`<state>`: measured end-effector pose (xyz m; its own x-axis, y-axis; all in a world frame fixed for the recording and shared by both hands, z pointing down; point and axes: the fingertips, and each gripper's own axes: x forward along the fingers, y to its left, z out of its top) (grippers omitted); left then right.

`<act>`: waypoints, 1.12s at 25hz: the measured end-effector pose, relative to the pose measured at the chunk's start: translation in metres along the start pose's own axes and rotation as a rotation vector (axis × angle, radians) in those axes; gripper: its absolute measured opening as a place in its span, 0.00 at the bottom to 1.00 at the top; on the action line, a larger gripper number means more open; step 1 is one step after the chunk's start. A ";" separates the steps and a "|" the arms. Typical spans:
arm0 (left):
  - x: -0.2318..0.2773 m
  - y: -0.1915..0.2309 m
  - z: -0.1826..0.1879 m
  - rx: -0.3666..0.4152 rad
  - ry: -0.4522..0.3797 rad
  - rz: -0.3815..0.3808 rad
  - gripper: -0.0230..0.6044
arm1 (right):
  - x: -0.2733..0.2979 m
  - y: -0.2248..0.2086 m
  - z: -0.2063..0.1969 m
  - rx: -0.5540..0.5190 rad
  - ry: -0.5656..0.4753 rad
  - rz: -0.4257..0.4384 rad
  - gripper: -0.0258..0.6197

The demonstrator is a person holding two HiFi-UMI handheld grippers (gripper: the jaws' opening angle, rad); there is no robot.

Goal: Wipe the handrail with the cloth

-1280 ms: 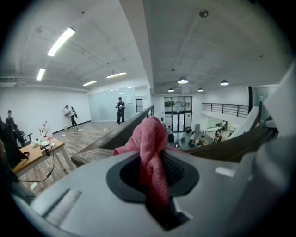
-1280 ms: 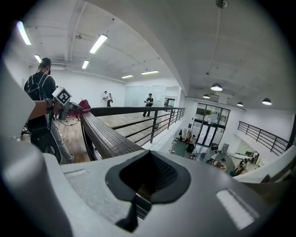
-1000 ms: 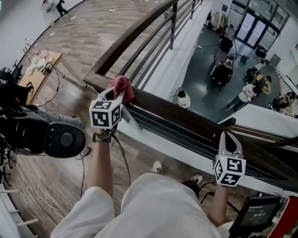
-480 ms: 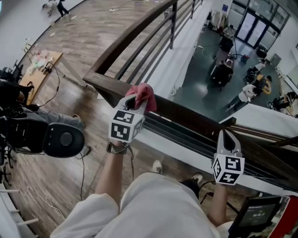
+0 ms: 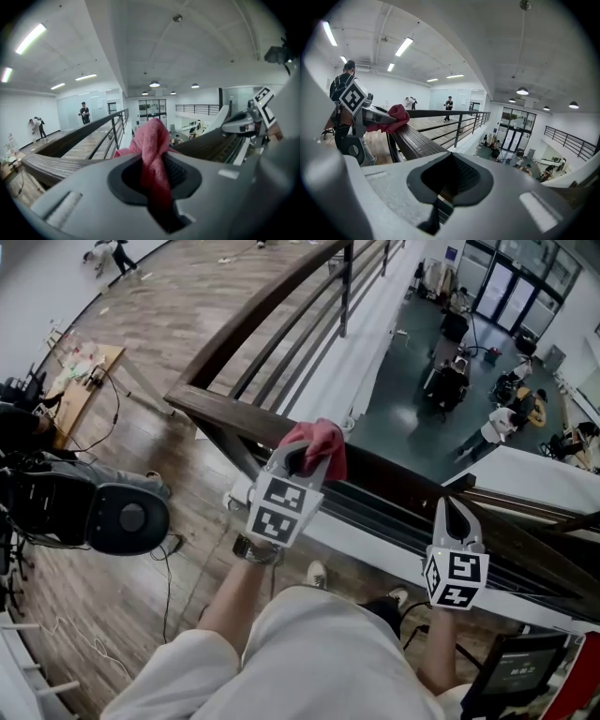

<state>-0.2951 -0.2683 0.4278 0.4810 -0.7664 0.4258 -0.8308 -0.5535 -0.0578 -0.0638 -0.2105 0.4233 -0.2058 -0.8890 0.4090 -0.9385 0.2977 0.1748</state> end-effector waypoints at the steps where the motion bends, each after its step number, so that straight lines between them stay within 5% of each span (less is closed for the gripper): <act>1: 0.001 -0.004 0.001 0.005 -0.003 -0.008 0.15 | 0.001 0.001 0.001 -0.003 -0.001 0.001 0.04; 28: 0.042 -0.178 0.018 0.181 0.017 -0.397 0.15 | 0.005 0.009 -0.003 -0.001 -0.013 0.014 0.04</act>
<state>-0.1222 -0.2079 0.4397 0.7473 -0.4781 0.4614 -0.5192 -0.8535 -0.0435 -0.0718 -0.2111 0.4297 -0.2222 -0.8894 0.3996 -0.9352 0.3103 0.1706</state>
